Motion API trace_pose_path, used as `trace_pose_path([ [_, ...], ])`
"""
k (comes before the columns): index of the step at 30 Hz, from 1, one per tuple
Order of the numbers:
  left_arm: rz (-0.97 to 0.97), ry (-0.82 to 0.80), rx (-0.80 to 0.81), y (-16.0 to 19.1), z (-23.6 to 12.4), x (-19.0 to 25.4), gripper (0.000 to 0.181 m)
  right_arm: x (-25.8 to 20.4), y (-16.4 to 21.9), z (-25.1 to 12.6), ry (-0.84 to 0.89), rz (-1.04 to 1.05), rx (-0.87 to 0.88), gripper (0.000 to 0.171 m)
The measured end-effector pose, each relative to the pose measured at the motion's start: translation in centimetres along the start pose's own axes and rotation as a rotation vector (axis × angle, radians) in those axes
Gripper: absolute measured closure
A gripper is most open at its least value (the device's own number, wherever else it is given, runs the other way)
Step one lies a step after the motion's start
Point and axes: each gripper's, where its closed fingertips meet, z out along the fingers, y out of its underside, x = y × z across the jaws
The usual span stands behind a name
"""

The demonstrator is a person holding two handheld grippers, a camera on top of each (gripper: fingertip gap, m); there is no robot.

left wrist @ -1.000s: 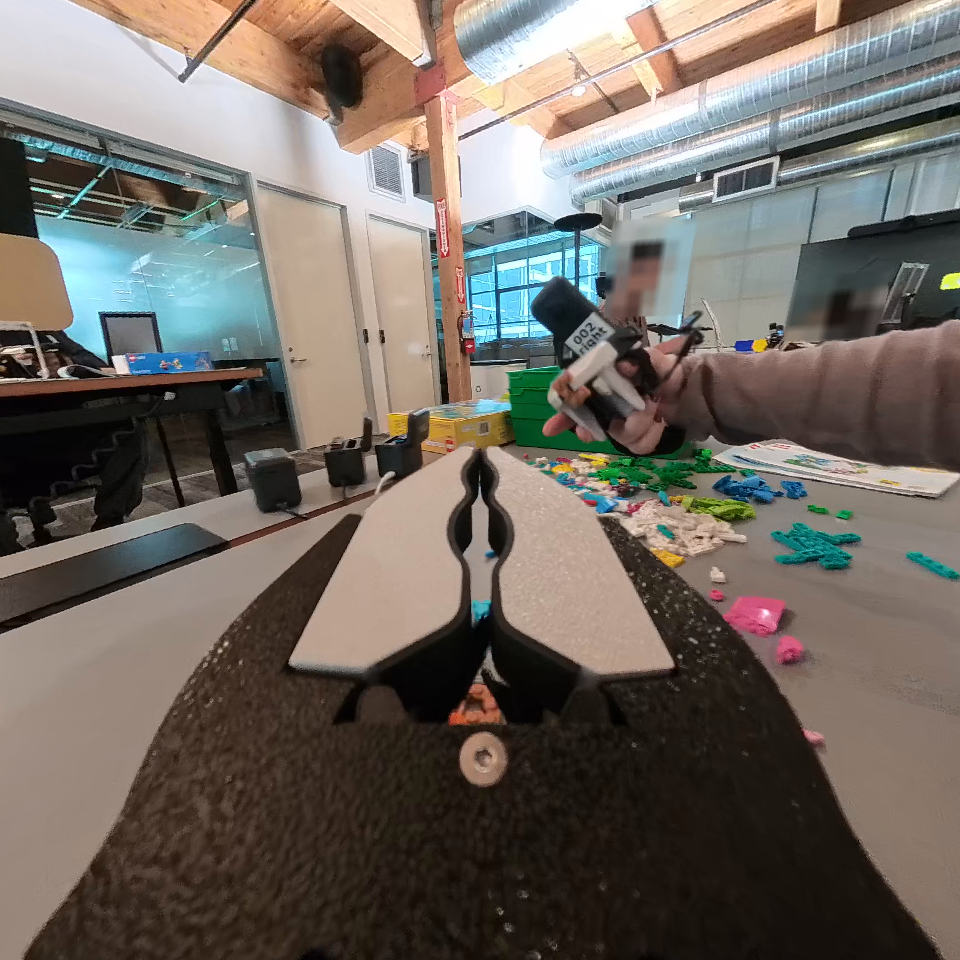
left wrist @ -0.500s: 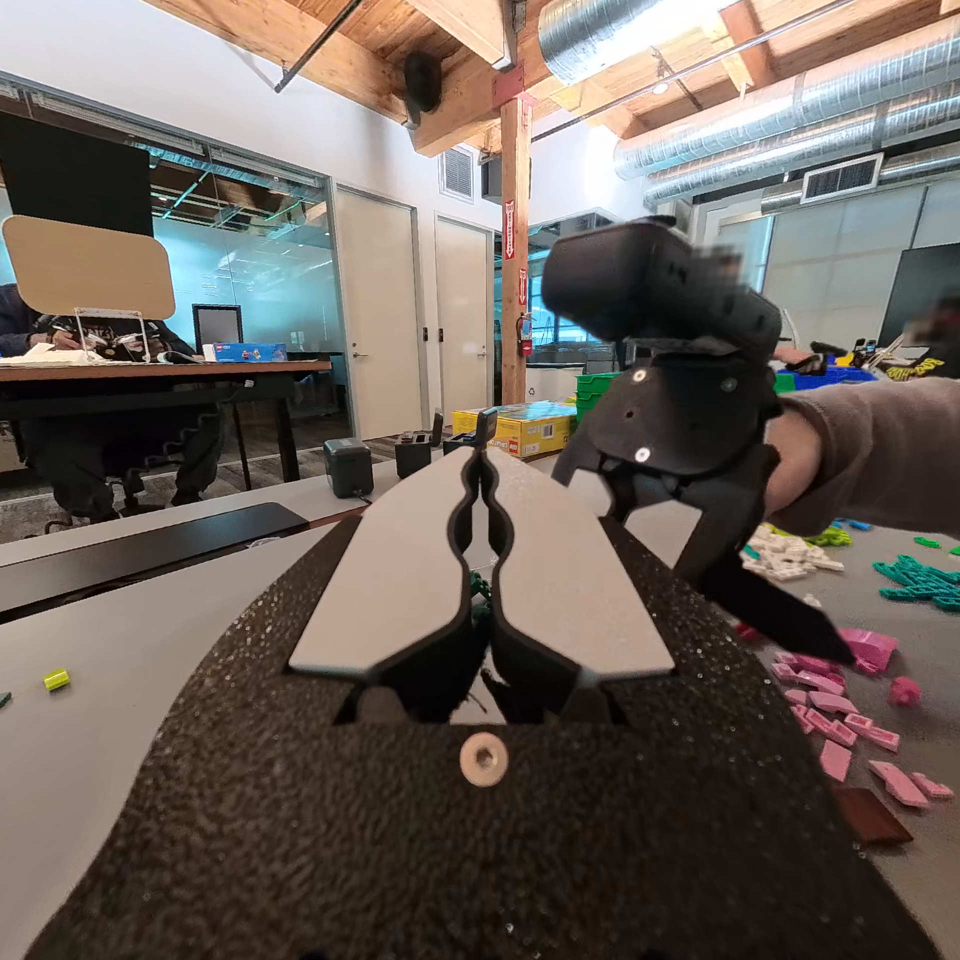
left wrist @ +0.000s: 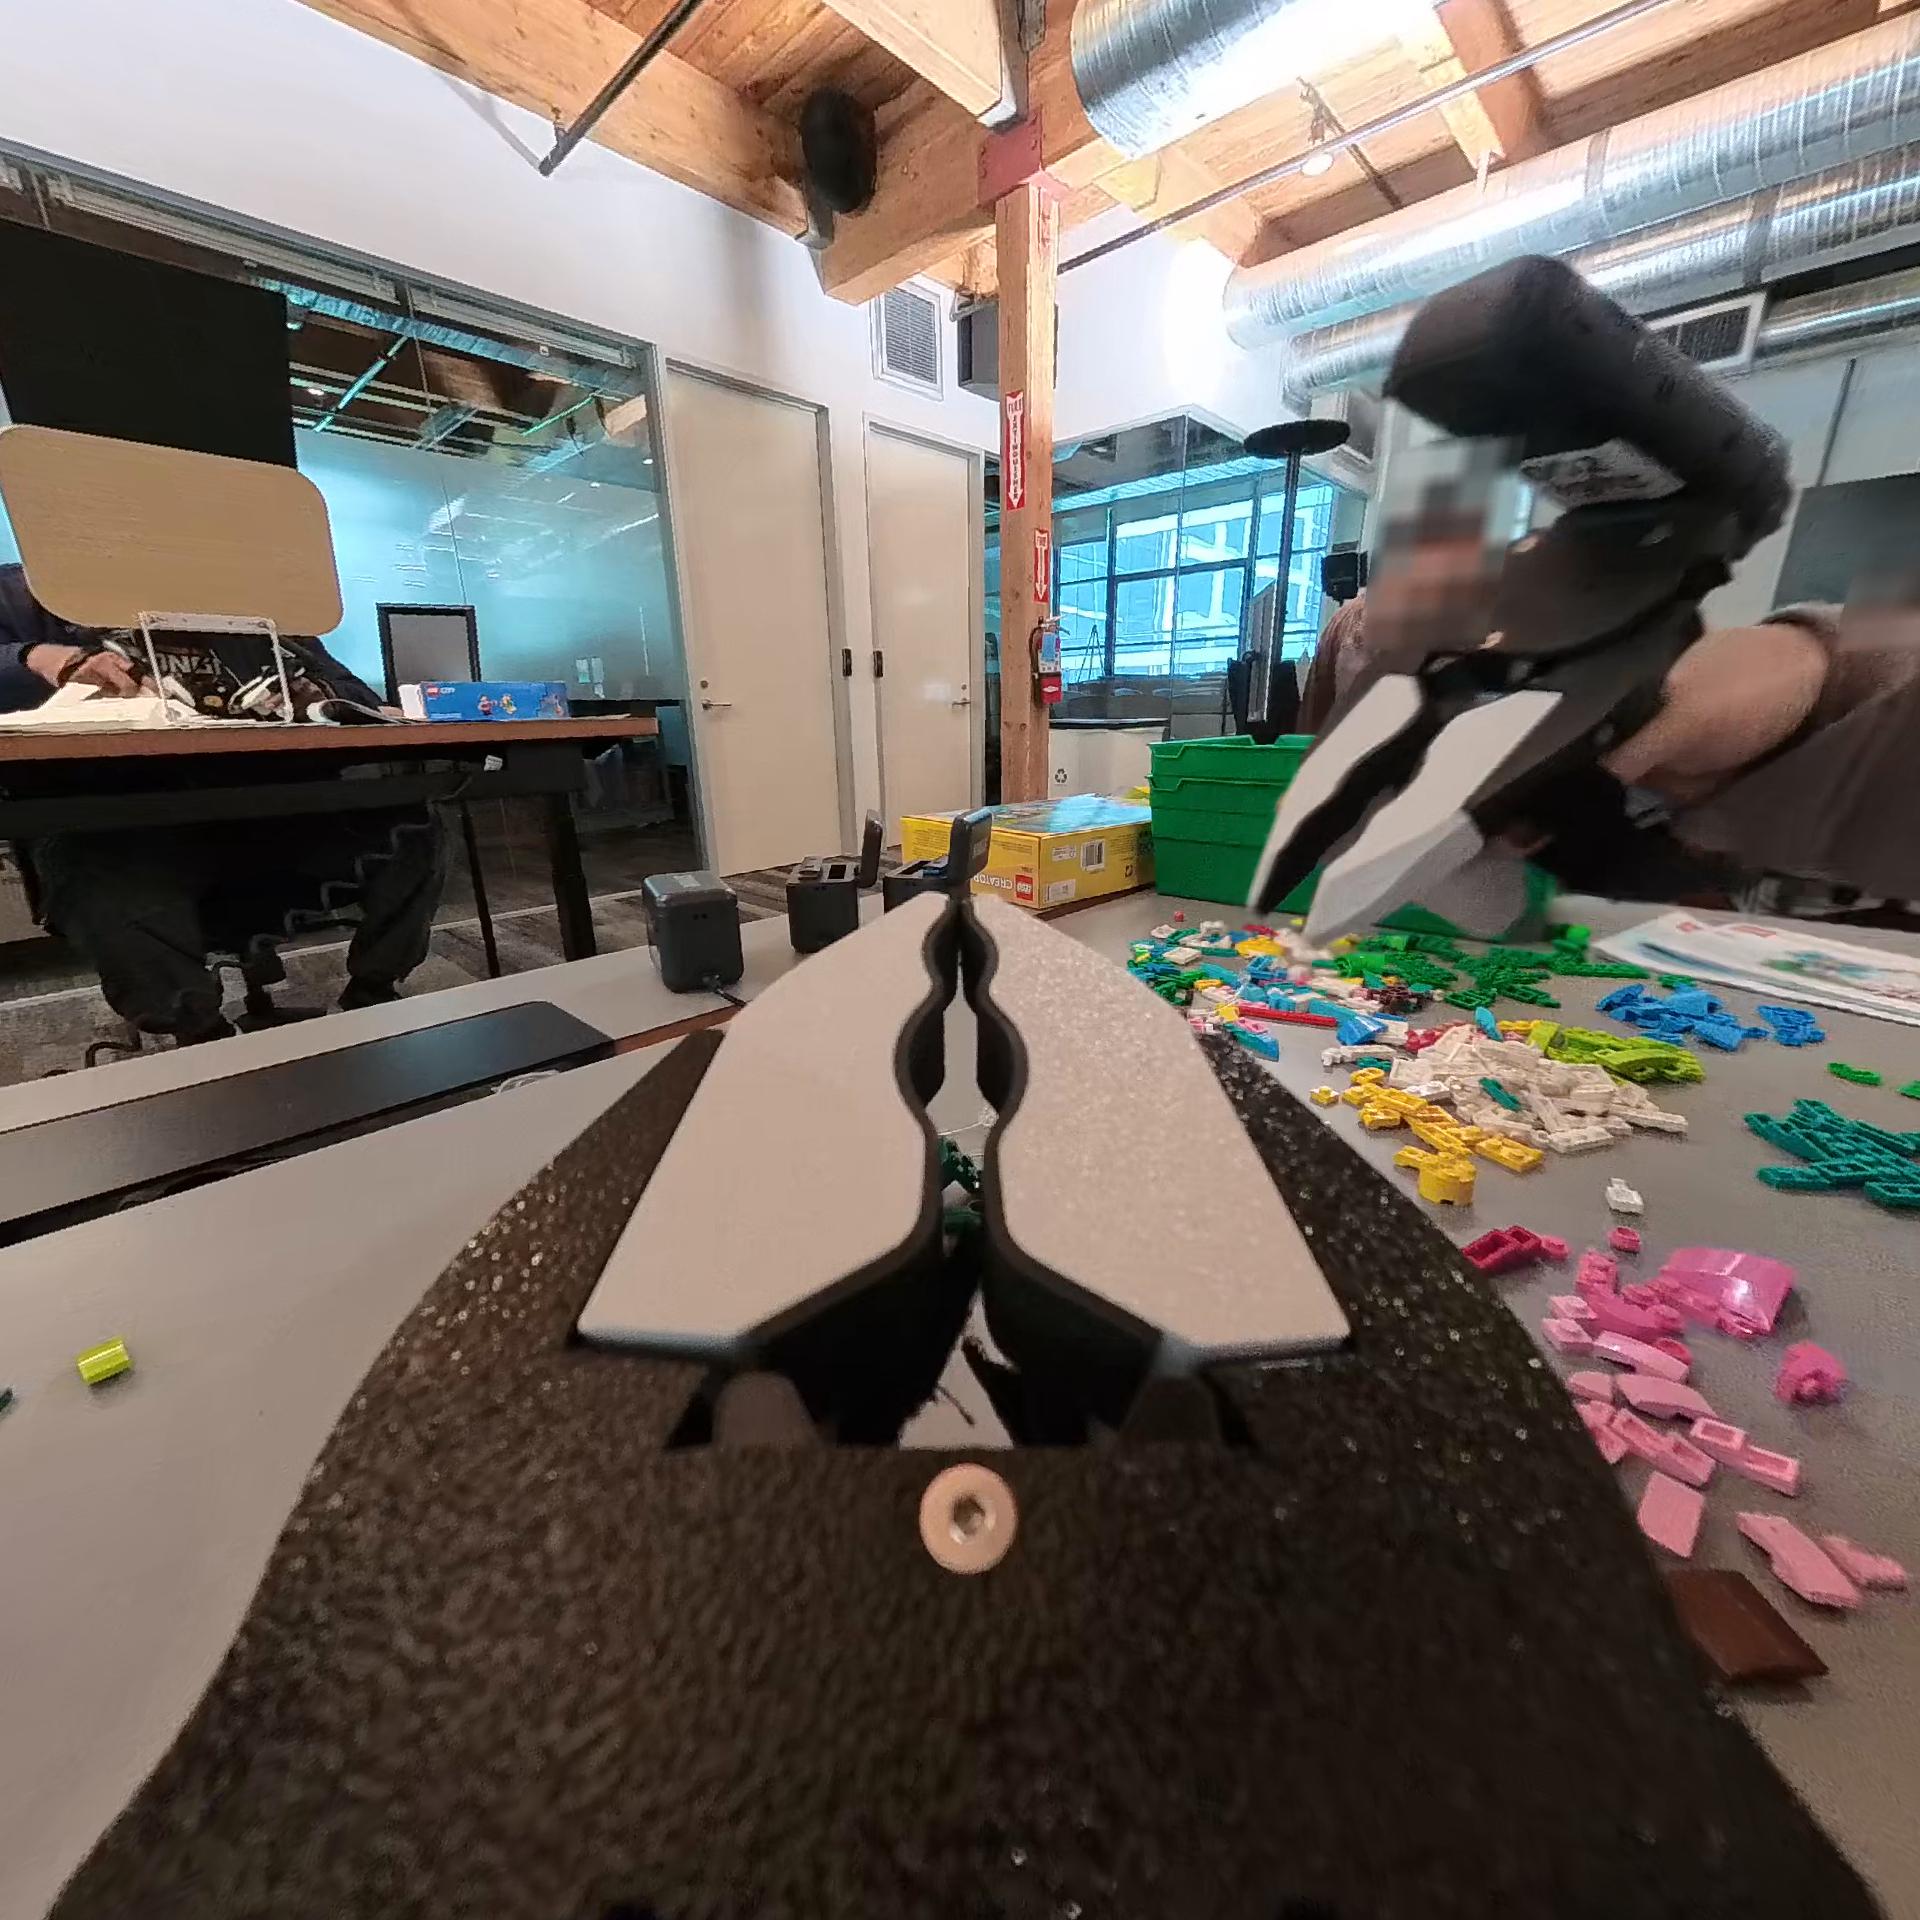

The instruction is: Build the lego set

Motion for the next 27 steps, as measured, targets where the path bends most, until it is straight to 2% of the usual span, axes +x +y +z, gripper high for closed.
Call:
trace_pose_path([
  [7,0.006,0.007,-0.001,0.0,0.1,0.1,0.181,6.7,8.7,-8.8,0.326,0.214,-0.033,0.151],
  [11,0.008,0.009,-0.002,0.1,0.1,0.2,0.181,8.7,13.5,-11.0,0.385,0.339,-0.081,0.152],
  [17,0.015,0.018,-0.002,0.1,0.1,0.4,0.181,9.9,17.5,-10.5,0.331,0.401,-0.179,0.153],
  [21,0.018,0.024,-0.002,0.1,0.1,0.5,0.181,8.5,18.0,-8.1,0.183,0.368,-0.241,0.153],
  [27,0.024,0.031,-0.002,0.1,0.1,0.6,0.181,7.4,18.0,-5.3,0.061,0.219,-0.328,0.153],
])
